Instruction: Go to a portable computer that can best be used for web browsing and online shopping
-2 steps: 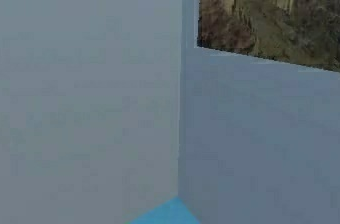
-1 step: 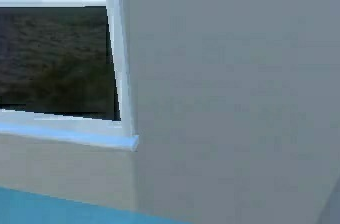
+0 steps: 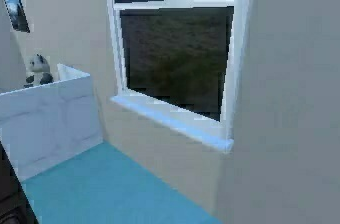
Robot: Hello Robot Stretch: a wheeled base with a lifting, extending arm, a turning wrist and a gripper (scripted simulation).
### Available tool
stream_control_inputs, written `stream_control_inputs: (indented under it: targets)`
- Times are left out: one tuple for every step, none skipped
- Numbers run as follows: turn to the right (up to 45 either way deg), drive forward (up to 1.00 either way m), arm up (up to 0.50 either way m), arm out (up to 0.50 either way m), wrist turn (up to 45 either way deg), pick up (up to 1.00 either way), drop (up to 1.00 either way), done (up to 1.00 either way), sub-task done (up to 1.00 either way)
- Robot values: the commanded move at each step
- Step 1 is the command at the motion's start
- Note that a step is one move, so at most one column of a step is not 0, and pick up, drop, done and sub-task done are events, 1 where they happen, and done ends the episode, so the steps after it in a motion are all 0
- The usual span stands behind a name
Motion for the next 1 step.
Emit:
stream_control_inputs:
  targets:
    - [0.0, 0.80, 0.00, 0.00, 0.0, 0.00, 0.00, 0.00, 0.00]
